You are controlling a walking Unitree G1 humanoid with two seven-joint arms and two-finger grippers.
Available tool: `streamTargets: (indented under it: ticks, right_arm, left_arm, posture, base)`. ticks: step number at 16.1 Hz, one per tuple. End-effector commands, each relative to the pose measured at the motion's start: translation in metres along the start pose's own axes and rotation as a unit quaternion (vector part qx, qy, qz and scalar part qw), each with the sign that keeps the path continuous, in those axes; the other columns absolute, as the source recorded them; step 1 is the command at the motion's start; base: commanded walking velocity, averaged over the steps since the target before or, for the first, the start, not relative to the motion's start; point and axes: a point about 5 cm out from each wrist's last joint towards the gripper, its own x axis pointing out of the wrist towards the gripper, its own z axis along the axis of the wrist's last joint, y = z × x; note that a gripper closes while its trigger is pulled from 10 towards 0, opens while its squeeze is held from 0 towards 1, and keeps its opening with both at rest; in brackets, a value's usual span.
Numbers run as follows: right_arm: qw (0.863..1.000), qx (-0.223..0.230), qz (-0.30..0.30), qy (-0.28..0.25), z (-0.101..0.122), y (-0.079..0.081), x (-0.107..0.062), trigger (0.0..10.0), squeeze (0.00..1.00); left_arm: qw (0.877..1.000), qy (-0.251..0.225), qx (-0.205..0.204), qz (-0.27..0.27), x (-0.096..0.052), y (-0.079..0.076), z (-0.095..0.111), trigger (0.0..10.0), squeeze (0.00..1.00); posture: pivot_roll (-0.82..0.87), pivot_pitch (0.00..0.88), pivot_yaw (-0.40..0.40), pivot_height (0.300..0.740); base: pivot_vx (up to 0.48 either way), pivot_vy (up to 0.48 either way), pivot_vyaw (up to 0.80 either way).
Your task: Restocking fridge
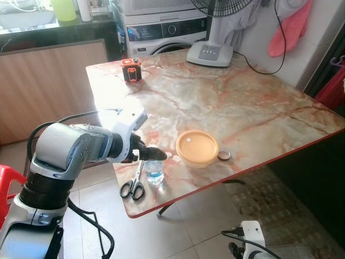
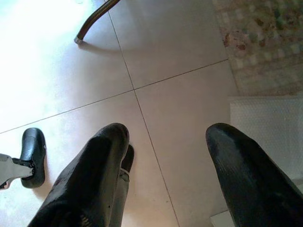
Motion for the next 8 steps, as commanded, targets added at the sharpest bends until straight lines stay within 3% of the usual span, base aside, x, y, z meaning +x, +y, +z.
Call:
streamTargets:
  ticks: [1, 8]
  right_arm:
    - [1.0, 0.002, -0.001, 0.003, -0.0009, -0.0011, -0.0002, 10.0, 0.0]
    - [1.0, 0.002, 0.0, 0.003, -0.0009, -0.0003, -0.0001, 10.0, 0.0]
  left_arm:
    - [1.0, -0.001, 0.014, 0.0, -0.0019, 0.0004, 0.0062, 10.0, 0.0]
    - [1.0, 0.004, 0.024, -0.007, -0.0006, 0.0006, 0.0076, 10.0, 0.0]
  posture:
    - [0.04, 0.014, -0.029, 0.74]
    - [0.04, 0.015, -0.024, 0.74]
  base:
    - [0.0, 0.0, 0.0]
    - [0.0, 0.0, 0.0]
